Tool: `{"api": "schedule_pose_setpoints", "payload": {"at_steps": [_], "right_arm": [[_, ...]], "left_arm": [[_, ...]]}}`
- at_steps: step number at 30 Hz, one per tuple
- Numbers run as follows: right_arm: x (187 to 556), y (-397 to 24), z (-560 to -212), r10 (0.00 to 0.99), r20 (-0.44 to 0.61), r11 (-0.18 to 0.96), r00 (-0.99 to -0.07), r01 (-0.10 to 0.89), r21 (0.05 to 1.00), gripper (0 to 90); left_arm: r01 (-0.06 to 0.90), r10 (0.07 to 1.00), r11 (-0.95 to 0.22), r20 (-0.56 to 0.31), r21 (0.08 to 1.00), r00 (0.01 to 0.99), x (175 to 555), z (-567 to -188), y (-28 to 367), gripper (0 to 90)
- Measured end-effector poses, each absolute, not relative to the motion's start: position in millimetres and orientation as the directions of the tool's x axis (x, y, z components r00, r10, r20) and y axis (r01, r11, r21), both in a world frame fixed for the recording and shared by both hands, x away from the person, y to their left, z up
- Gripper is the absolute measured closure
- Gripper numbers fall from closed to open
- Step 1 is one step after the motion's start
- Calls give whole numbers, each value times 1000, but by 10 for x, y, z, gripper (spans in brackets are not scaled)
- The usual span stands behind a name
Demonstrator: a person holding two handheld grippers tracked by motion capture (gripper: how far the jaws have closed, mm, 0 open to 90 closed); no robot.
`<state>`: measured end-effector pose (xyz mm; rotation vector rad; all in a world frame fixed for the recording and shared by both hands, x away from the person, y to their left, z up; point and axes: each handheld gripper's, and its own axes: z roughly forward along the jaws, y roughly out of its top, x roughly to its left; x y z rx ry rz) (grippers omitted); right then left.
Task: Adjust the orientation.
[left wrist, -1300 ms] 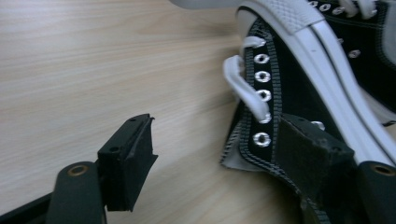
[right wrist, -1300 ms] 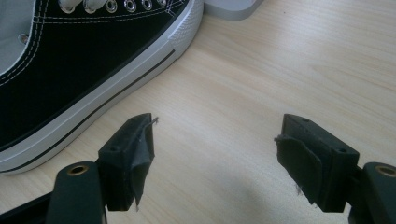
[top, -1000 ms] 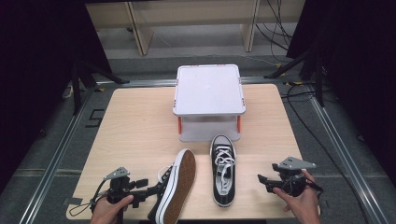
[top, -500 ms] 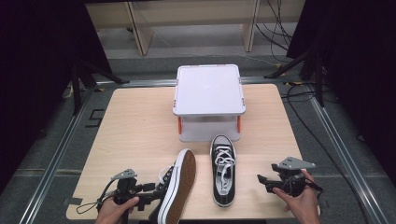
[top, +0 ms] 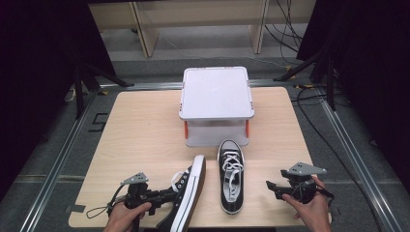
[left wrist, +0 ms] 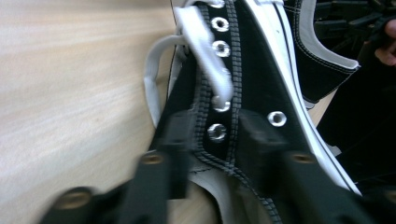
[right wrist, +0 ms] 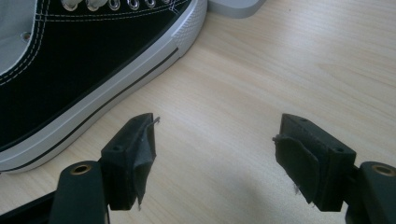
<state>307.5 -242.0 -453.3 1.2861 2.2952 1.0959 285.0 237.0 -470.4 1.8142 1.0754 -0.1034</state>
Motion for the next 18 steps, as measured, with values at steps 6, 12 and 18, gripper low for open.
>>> {"api": "schedule_pose_setpoints", "payload": {"at_steps": [6, 12, 18], "right_arm": [[3077, -2427, -4529, 820, 114, 310, -562, 602, 736, 291], [3076, -2425, -4531, 820, 109, 312, -561, 599, 738, 296], [3078, -2429, -4530, 820, 110, 314, -562, 602, 734, 296]], "left_arm": [[657, 588, -127, -477, 743, 653, 2816, -4602, 2258, 878], [610, 577, -104, -452, 785, 680, 2766, -4520, 2178, 889], [548, 570, -71, -416, 834, 708, 2716, -4360, 2133, 892]]}}
